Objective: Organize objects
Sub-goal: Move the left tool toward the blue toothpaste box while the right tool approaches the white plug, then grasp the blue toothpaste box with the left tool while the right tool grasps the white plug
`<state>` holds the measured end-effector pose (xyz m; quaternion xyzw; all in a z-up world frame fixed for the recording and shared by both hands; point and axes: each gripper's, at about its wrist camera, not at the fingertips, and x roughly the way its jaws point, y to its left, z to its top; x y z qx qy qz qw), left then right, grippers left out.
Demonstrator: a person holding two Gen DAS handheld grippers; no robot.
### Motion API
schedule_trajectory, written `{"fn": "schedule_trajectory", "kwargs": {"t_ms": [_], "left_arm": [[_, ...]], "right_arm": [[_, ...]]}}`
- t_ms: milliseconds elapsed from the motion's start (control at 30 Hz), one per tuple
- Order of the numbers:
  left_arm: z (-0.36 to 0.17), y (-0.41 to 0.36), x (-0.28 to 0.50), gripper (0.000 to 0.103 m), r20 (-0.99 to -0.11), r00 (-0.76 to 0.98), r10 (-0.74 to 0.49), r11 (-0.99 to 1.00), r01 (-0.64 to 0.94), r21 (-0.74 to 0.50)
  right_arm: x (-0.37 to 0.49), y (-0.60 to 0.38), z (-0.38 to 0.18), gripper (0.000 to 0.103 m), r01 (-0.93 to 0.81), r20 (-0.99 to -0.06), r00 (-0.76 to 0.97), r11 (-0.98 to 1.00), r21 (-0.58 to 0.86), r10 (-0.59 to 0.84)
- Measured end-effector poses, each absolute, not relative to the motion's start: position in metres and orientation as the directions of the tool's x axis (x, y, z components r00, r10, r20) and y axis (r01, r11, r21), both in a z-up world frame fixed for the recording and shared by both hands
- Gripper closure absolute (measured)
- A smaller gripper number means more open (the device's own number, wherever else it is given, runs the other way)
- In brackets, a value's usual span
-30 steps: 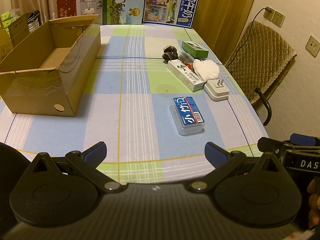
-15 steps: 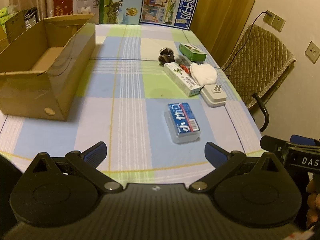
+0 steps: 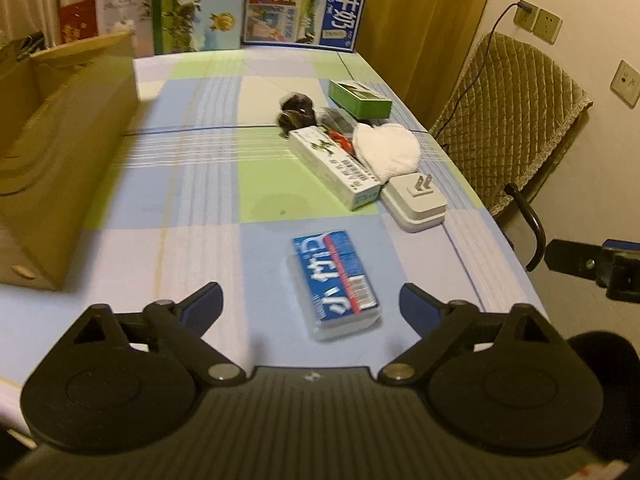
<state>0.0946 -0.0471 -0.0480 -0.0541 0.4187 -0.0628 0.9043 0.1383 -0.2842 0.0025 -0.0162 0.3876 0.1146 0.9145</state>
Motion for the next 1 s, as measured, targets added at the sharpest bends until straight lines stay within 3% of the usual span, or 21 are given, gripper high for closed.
{"fn": "schedule_trajectory", "kwargs": {"t_ms": [300,400,533,1000], "left_arm": [[-0.081,-0.081,0.131,0.026,-0.779,0.609,-0.150,0.988,0.120,-0.097],[-0.091,-0.083,0.139,0.039,-0.793,0.594,-0.133,0.990,0.118,-0.077],[-0.097,-0.075,0.144,0.046,-0.803,0.583,-0.120,0.991,0.120,-0.061],[-0.094,-0.019,0.179,0.049,-0.784,0.616,-0.077,0.991,0.133,0.007]], "right_arm": [[0.170,-0.287,-0.010,0.003,-0.233,-0.733,0.649,0.970,0.066,0.205],[0.179,-0.284,-0.012,0.004,-0.249,-0.739,0.642,0.967,0.054,0.207],[0.191,-0.277,-0.019,0.004,-0.271,-0.752,0.623,0.961,0.050,0.214],[0.256,-0.219,-0.067,0.007,-0.376,-0.790,0.560,0.926,0.026,0.250]]}}
